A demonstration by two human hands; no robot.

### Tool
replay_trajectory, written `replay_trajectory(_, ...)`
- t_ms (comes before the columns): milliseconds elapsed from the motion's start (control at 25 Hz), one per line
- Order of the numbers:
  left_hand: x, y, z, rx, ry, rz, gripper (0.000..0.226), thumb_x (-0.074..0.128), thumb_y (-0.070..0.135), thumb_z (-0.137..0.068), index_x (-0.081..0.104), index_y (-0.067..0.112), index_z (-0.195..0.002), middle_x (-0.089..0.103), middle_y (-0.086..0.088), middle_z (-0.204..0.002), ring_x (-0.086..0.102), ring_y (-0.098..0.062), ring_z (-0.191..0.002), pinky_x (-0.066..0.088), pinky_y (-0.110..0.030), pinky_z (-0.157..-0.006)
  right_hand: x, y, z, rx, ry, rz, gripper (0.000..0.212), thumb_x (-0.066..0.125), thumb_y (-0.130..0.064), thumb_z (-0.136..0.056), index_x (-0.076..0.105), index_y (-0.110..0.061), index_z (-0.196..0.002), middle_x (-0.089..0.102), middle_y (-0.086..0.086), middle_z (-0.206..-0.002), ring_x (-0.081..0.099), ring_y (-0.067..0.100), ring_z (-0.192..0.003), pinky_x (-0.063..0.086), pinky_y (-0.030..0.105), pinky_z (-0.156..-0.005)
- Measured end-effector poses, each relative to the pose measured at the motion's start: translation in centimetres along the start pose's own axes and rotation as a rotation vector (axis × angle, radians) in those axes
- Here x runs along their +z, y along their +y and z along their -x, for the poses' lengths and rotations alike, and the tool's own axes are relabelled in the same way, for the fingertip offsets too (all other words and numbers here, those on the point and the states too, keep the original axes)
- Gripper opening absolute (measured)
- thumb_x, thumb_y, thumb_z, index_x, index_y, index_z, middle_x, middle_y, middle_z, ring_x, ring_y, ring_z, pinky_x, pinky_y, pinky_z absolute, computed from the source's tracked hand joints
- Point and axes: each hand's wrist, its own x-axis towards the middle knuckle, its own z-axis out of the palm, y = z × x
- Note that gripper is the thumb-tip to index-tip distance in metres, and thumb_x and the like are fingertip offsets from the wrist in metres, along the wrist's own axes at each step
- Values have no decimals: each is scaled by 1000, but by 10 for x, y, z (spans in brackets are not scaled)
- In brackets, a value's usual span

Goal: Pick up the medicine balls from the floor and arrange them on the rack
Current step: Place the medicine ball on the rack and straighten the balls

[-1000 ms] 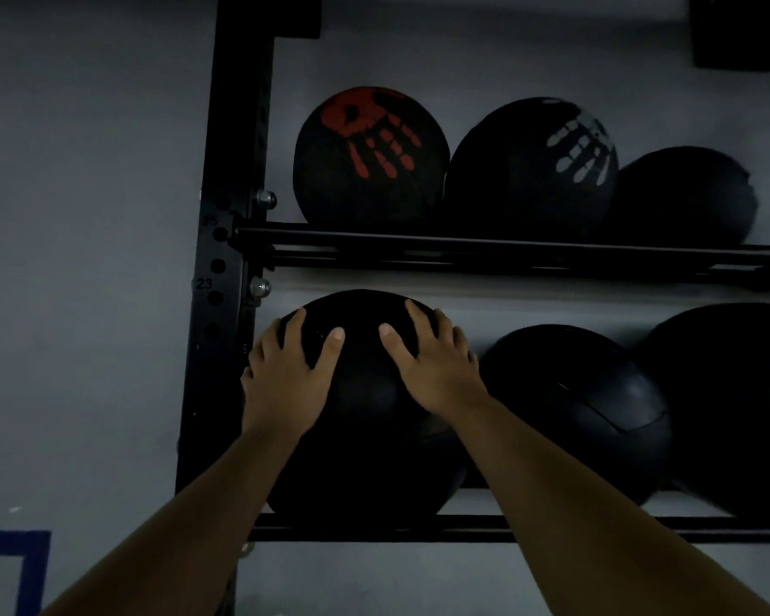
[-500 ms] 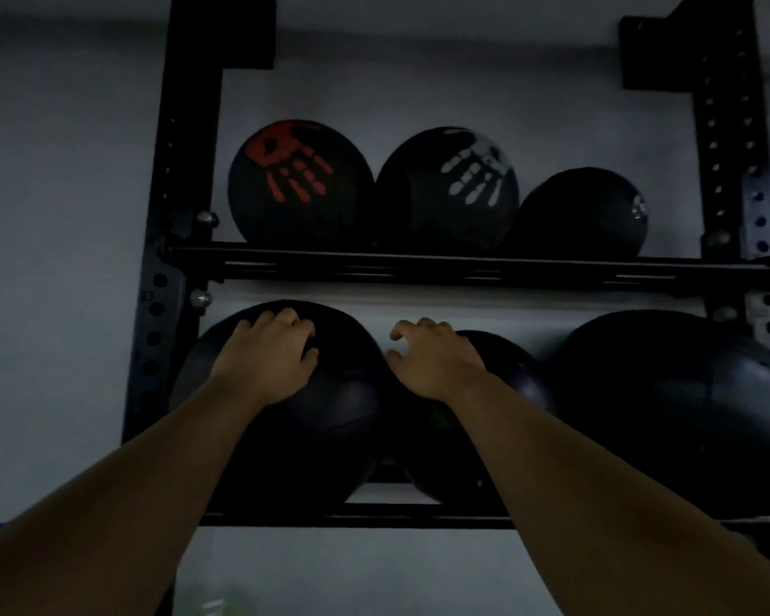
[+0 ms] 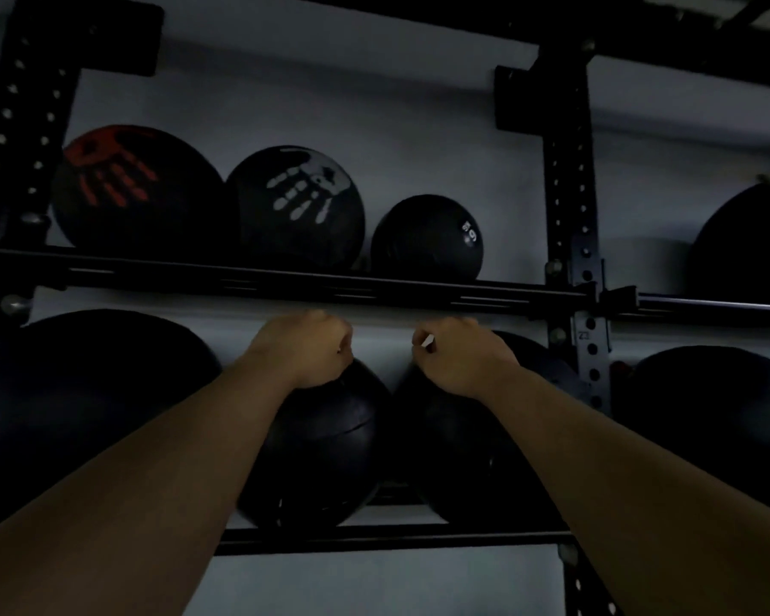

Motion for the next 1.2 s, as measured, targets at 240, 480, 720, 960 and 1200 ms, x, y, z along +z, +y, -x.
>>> replay_trajectory(240,-11,18,-66,67,218,-63,28,50,32,-102,70,18,-116,68,-3,-122,61,-23,-101,33,-32,-80,-9,45,-44,4,166,24,28,53,-35,-97,68,-20,-114,67,8,-121,62,31,-112,53,43,-94)
replay_trajectory(480,-11,17,-150,78,385,-62,36,50,33,-102,61,12,-129,62,-10,-128,58,-30,-114,41,-40,-89,-38,69,-130,54,382,-42,41,44,-40,-103,56,-16,-133,53,18,-137,50,41,-125,43,49,-105)
replay_trajectory(720,-2,32,-224,14,480,128,41,37,20,-110,46,6,-147,47,-16,-148,47,-35,-131,44,-47,-106,-50,115,-207,91,449,-250,48,37,-46,-105,50,-16,-139,46,20,-143,46,42,-129,39,48,-111)
replay_trajectory(960,14,52,-274,-62,472,393,57,26,44,-112,26,17,-163,28,-6,-169,30,-28,-153,25,-42,-125,-30,151,-262,162,308,-621,71,26,-60,-103,32,-15,-157,35,19,-160,40,39,-142,33,51,-118)
replay_trajectory(1200,35,46,-290,31,684,497,53,29,44,-112,36,21,-159,39,-1,-164,32,-18,-153,26,-41,-127,-10,143,-300,152,366,-819,84,20,-70,-98,26,-16,-161,30,18,-165,34,36,-148,25,52,-123)
